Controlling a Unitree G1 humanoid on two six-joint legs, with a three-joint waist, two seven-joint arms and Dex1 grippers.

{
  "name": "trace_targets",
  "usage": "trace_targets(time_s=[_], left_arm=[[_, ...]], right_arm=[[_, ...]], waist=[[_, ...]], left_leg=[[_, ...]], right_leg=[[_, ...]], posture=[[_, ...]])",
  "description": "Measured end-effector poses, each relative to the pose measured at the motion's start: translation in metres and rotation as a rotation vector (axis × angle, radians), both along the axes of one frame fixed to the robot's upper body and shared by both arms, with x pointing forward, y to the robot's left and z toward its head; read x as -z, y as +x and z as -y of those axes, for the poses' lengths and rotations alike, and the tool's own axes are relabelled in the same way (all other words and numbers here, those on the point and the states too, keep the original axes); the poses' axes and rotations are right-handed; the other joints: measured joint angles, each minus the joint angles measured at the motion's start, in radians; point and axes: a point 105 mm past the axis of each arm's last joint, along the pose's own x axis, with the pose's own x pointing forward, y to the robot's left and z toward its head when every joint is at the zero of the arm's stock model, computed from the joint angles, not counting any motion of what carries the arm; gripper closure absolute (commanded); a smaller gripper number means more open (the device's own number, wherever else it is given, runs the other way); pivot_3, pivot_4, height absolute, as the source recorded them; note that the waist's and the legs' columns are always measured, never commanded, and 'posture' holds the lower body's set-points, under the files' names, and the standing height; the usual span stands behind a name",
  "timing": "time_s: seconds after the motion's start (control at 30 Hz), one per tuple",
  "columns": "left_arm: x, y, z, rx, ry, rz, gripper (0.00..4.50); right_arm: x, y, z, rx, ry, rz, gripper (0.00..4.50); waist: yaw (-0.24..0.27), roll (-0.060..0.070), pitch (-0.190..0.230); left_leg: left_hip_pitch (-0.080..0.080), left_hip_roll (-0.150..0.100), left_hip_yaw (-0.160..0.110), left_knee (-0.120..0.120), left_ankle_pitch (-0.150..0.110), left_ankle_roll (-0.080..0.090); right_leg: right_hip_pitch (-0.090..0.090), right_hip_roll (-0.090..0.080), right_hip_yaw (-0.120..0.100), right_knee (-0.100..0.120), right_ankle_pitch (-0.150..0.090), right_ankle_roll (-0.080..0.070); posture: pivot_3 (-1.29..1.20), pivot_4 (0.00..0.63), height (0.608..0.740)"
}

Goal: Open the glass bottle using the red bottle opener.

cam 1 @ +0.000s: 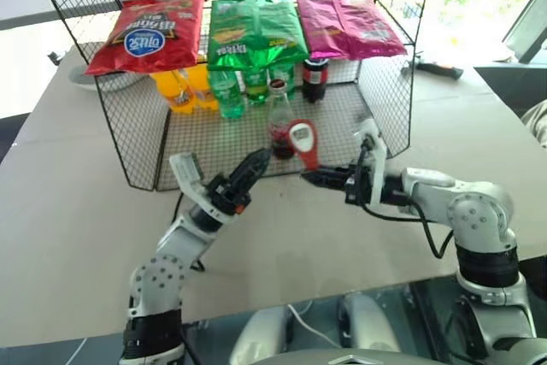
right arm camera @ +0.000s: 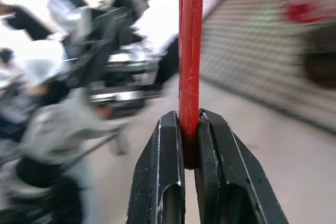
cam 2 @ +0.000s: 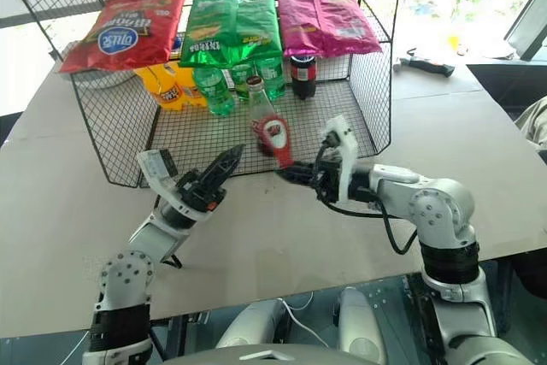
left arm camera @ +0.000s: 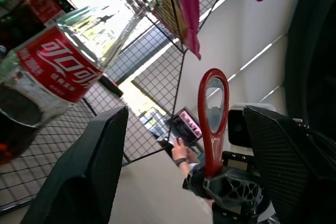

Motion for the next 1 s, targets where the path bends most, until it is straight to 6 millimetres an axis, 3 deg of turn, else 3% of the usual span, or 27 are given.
trace_targets(time_s=[0.17, 0.4, 0.63, 1.0], left_arm=[[-0.003, 0.026, -0.008, -0.242, 0.350, 0.175, 0.79], [-0.014, 0.048, 0.008, -0.321, 0.543, 0.360, 0.79], [-0.006, 0.078, 0.016, -0.407, 0.585, 0.390, 0.79], [-0.005, 0.108, 0.039, -0.386, 0.596, 0.442, 0.79]], right_arm=[[-0.003, 0.019, 0.024, 0.187, -0.050, 0.154, 4.50], [-0.012, 0.025, 0.027, 0.248, -0.088, 0.291, 4.50], [-0.016, 0.026, 0.021, 0.268, -0.091, 0.340, 4.50], [-0.020, 0.027, 0.019, 0.290, -0.100, 0.365, 4.50]], waist=[[0.011, 0.000, 0.000], [0.009, 0.000, 0.000], [0.010, 0.000, 0.000], [0.008, -0.001, 0.000]], left_leg=[[0.000, 0.000, 0.001, 0.000, 0.000, 0.000], [-0.001, -0.001, 0.000, -0.001, 0.000, 0.000], [-0.014, -0.002, -0.001, 0.003, 0.000, 0.000], [-0.014, -0.003, -0.001, 0.003, 0.000, 0.000]], right_leg=[[0.000, 0.000, 0.000, 0.000, 0.000, 0.000], [-0.001, 0.000, 0.000, -0.002, 0.000, 0.000], [-0.013, -0.001, -0.001, 0.003, 0.001, 0.000], [-0.013, -0.002, -0.001, 0.003, 0.001, 0.000]], posture=[[0.00, 0.150, 0.740], [0.00, 0.150, 0.740], [0.00, 0.150, 0.740], [0.00, 0.150, 0.740]])
